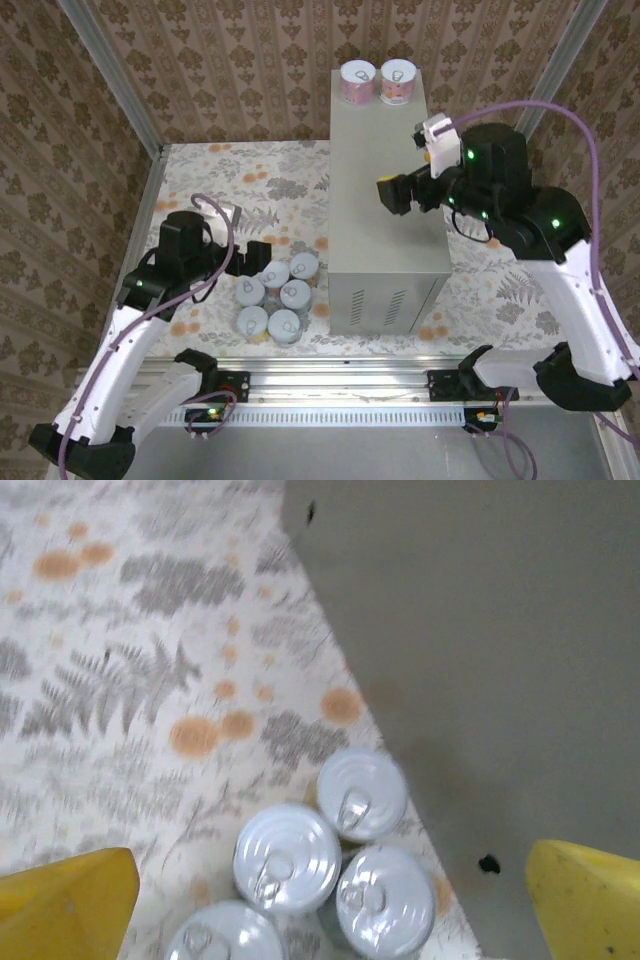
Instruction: Place and organize the canned foods onto the counter
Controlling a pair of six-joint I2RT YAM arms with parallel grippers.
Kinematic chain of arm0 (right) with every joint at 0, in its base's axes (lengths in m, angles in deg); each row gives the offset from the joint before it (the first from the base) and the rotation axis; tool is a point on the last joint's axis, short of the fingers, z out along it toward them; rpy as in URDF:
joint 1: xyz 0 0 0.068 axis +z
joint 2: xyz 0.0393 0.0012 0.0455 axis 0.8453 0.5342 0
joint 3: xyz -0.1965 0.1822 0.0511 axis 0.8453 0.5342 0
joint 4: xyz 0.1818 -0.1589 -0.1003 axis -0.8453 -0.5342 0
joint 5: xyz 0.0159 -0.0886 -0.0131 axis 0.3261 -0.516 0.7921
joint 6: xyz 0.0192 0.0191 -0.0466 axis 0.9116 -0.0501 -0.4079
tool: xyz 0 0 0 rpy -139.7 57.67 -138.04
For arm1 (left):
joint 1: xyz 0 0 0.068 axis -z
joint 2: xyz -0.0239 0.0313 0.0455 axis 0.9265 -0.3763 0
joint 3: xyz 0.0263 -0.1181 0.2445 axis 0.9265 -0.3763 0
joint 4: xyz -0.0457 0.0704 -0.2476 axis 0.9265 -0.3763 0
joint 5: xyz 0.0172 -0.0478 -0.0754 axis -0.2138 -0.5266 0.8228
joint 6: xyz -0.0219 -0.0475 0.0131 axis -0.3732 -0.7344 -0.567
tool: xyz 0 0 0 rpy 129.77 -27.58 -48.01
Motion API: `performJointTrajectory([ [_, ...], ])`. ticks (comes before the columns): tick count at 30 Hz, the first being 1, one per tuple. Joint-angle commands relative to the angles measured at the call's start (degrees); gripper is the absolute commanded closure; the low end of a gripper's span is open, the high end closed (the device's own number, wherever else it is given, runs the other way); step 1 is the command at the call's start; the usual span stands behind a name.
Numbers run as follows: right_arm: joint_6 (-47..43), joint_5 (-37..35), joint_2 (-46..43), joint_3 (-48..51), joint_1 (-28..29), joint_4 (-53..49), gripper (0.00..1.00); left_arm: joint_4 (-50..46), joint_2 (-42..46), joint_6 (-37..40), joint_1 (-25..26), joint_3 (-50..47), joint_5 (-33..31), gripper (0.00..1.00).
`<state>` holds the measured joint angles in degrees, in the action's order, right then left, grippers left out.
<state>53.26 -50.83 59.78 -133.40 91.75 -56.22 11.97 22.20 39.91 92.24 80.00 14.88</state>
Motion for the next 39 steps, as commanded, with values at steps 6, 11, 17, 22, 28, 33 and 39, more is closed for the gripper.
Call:
performJointTrajectory([
  [6,-1.8,-5.9,-2.9,5.2,11.6,-0.7,0.00,-11.0,-1.2,-12.3,0.1,-5.0,-7.5,0.00],
  [11,-1.6,-5.2,-2.1,6.0,12.9,0.9,0.00,-14.3,-7.9,-11.9,1.4,-3.9,-5.9,0.00],
  [17,-1.4,-4.5,-1.8,6.8,13.6,3.0,0.00,-17.2,-17.3,-11.7,3.6,-2.2,-6.7,0.00],
  [22,-1.3,-4.9,-3.4,9.0,13.7,4.8,0.00,-16.6,-21.1,-12.5,5.3,-2.8,-6.9,0.00],
  [28,-3.0,-6.8,-3.7,9.0,13.8,5.0,0.00,-16.4,-23.8,-15.5,6.9,-3.9,-10.3,0.00],
  [33,-4.2,-7.1,-3.2,8.2,13.6,5.1,0.00,-13.8,-25.3,-17.1,6.5,-6.3,-10.2,0.00],
  [39,-4.4,-7.1,-2.7,8.2,13.6,5.3,0.00,-10.3,-27.4,-16.9,4.6,-8.5,-8.5,0.00],
])
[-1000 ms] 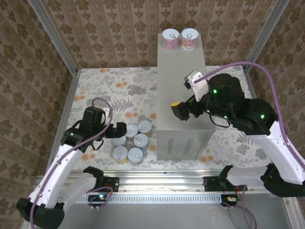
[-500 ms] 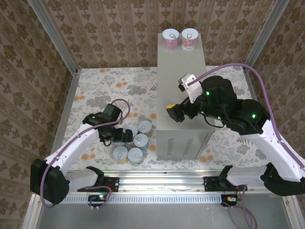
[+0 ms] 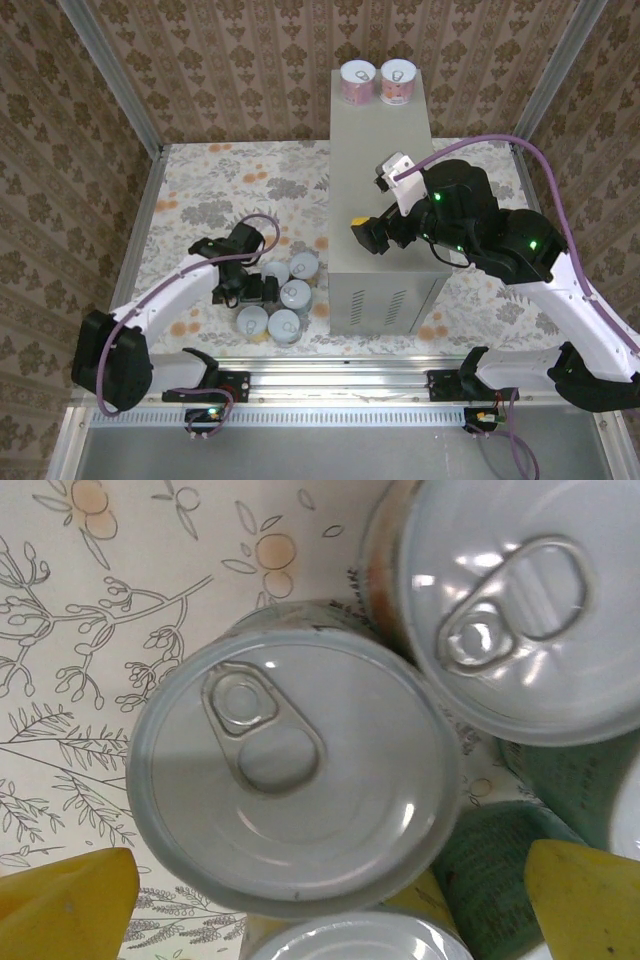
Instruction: Place and organize the canned foods onto the counter
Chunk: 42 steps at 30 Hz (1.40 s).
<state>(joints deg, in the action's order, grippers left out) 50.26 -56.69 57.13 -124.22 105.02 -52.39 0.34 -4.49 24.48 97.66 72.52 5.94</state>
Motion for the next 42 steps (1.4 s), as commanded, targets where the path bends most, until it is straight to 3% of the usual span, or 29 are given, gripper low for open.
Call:
performJointTrajectory([
  [1,-1.5,-1.2,0.1,-1.0,0.4,1.5,0.00,1.9,-1.0,-1.4,-1.1,-1.2,0.3,0.00],
  [9,-1.8,-1.4,1.4,-1.7,0.3,1.4,0.00,6.0,-2.1,-0.3,-3.3,-3.0,0.5,0.05],
  [16,-1.9,-1.5,1.8,-1.9,0.2,1.2,0.00,6.8,-2.1,1.2,-6.8,-2.0,-0.3,0.19],
  [22,-2.8,-0.6,2.3,-2.8,0.2,0.9,0.00,2.7,3.8,2.3,-7.9,2.3,-6.1,0.24],
  [31,-5.8,4.9,5.9,-7.4,0.2,-1.4,0.00,-6.5,7.8,12.1,-10.7,16.0,-8.2,0.26],
  [38,-7.8,7.0,10.7,-14.4,0.2,-6.1,0.00,-11.6,10.2,22.2,-11.4,28.3,-3.0,0.21],
  [42,-9.6,8.6,14.2,-18.6,0.2,-9.3,0.00,-13.0,10.5,25.3,-11.7,35.0,4.3,0.21],
])
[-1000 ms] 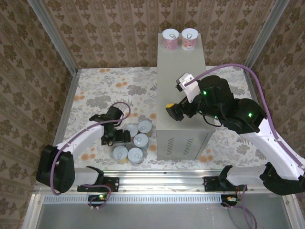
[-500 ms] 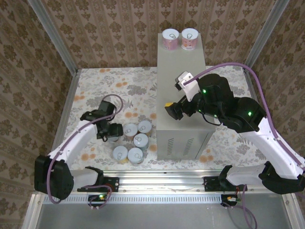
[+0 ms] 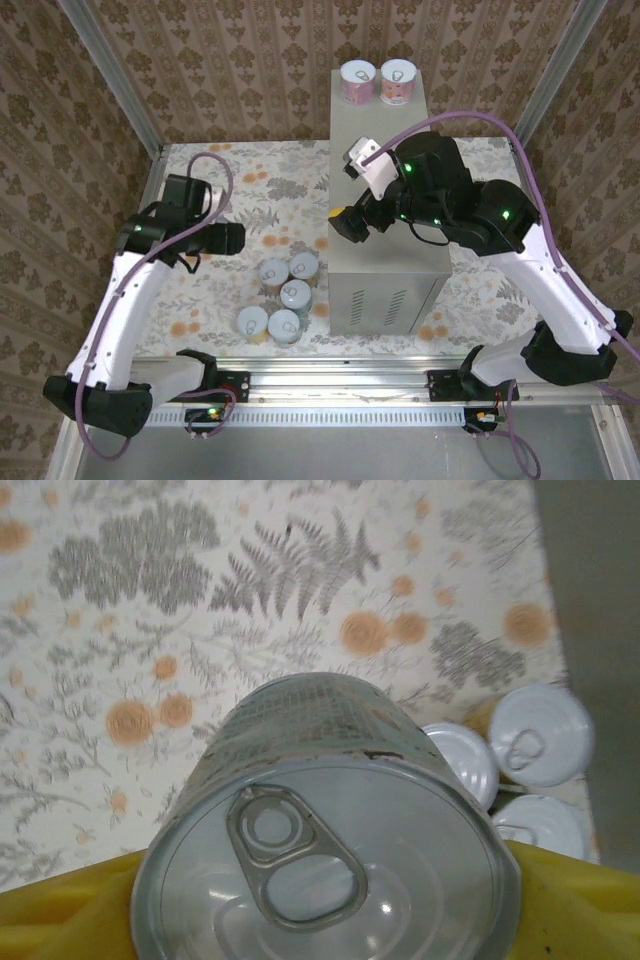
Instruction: Place and organize the canned foods onto the counter
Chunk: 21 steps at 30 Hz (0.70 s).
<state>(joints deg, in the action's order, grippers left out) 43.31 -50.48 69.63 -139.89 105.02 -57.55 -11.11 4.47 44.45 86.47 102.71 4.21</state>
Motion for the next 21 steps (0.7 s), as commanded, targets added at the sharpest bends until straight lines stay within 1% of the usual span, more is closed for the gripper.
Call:
performJointTrajectory([
  [1,-3.1,3.1,2.4,-3.8,0.2,-4.8,0.00,-1.8,1.5,6.2,-0.5,6.4,9.0,0.22],
  [4,-4.5,5.5,4.3,-5.8,0.2,-6.1,0.00,-2.5,1.3,8.3,-0.4,10.8,16.9,0.22],
  [7,-7.0,10.1,5.7,-6.7,0.3,-6.9,0.00,-3.4,1.3,10.0,-0.4,15.0,23.4,0.22],
  [10,-9.6,13.6,6.2,-6.3,0.5,-6.4,0.00,-2.9,1.9,10.3,-0.4,17.7,29.3,0.22],
  [13,-13.3,16.9,5.6,-3.8,1.0,-4.7,0.00,-2.1,2.2,9.8,-0.2,19.5,37.1,0.22],
  [14,-14.7,17.6,5.2,-2.4,1.5,-3.8,0.00,-1.4,2.4,9.4,-0.1,19.4,40.2,0.22],
  [17,-17.7,18.3,4.4,0.2,2.9,-2.3,0.00,0.3,2.6,8.3,0.0,18.3,46.6,0.21],
  [21,-19.2,17.8,4.8,0.4,4.0,-2.2,0.00,0.6,3.1,8.3,0.8,17.4,51.8,0.21],
])
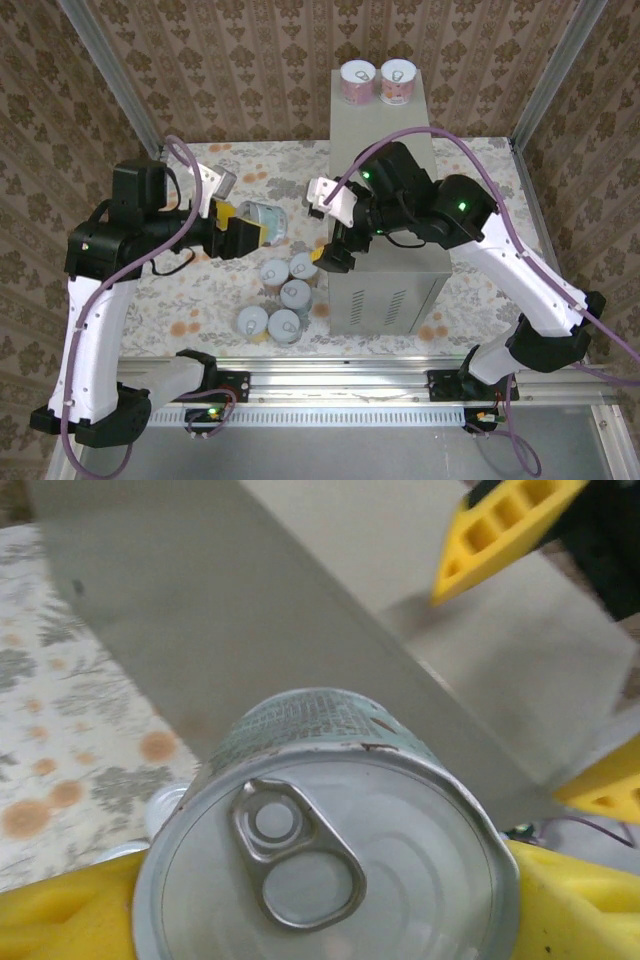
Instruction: Place and organize the canned foods onto the counter
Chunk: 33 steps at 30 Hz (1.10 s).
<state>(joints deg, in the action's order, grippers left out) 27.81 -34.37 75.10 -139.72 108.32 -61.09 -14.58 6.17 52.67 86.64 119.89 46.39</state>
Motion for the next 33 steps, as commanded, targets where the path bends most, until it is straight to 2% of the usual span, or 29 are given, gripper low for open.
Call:
performJointTrajectory([
  [1,-4.0,1.6,-0.5,0.3,1.1,1.2,0.00,4.4,1.7,0.1,1.0,-0.1,10.8,0.21],
  [4,-4.5,1.5,-0.6,1.0,2.2,2.7,0.00,4.7,2.2,0.1,2.2,-0.5,13.2,0.21],
  [12,-0.1,4.2,0.3,4.0,4.3,10.0,0.00,5.6,2.7,-0.4,3.1,-0.8,12.6,0.21],
  [19,5.0,4.4,0.0,7.6,6.1,15.2,0.00,7.5,3.9,-0.7,3.1,-1.7,9.6,0.23],
  [27,12.3,3.1,0.0,9.0,6.5,19.0,0.00,14.8,6.9,-3.6,3.1,-5.1,7.8,0.27],
  [33,19.0,0.1,0.2,10.9,6.5,22.6,0.00,20.5,8.6,-6.8,3.1,-7.4,3.9,0.31],
])
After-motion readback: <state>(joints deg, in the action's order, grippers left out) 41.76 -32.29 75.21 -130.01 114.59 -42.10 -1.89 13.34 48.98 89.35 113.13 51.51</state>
